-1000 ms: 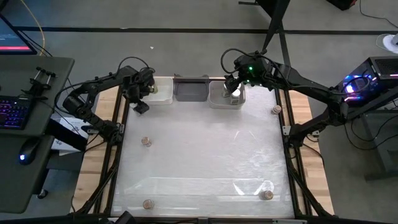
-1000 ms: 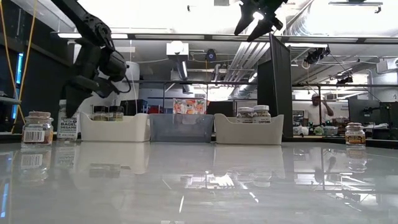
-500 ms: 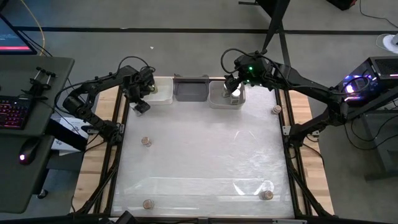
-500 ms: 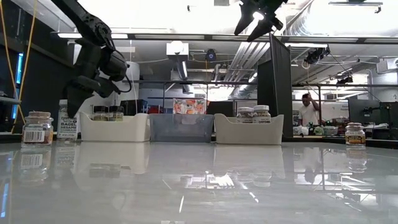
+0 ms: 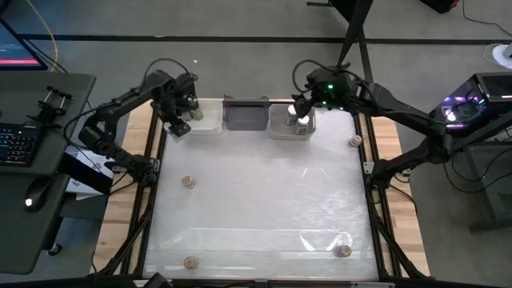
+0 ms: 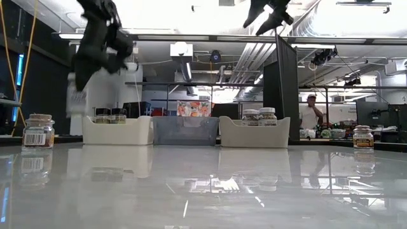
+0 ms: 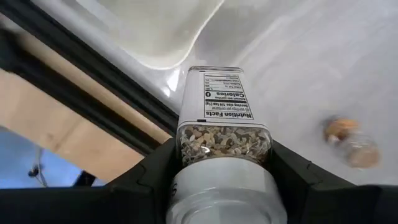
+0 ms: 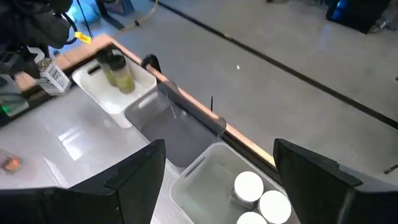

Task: Sort spices by type
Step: Put the white seasoning bottle into the gray bin

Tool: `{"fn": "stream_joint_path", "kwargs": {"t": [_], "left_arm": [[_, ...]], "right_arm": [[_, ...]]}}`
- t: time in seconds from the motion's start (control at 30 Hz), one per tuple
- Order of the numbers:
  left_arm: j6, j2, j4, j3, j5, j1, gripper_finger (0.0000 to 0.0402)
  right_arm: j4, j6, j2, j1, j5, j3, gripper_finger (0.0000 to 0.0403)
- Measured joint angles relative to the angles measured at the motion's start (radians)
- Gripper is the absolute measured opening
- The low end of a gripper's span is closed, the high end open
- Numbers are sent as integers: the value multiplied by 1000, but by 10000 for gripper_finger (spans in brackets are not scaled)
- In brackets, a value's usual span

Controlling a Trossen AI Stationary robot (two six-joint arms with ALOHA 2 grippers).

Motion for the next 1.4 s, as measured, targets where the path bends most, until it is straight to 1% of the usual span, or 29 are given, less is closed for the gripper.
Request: {"fn": "stream_joint_path", "kwargs": {"t": [0.1,0.2,0.27,0.37,0.53,0.67,0.8,0.9,0.97,1.1,1.27,1.4], "left_arm": [[-31,-14,-21,115,15,-60,165],[-38,-4,9,205,27,-159,165],[-68,12,80,249,28,-227,165],[-74,56,223,315,58,-323,165],[-32,217,399,482,67,-431,165],[52,368,497,620,66,-479,165],[95,500,591,715,82,-509,165],[108,573,647,747,102,-520,165],[109,611,687,747,105,-524,165],[110,682,717,747,102,-524,165],[110,746,729,747,97,-511,165],[99,766,725,746,93,-508,165]], "right_arm": [[9,13,-37,0,0,0,293],[19,16,-66,0,2,0,293],[22,25,-78,0,17,0,293],[23,26,-80,0,25,0,293],[23,35,-76,0,25,0,293],[31,66,-77,0,33,0,293],[46,68,-78,0,53,0,293],[46,68,-78,0,58,0,293],[46,75,-78,0,65,0,293],[46,96,-78,0,65,0,293],[46,120,-78,0,68,0,293],[43,149,-78,0,68,0,293]]}}
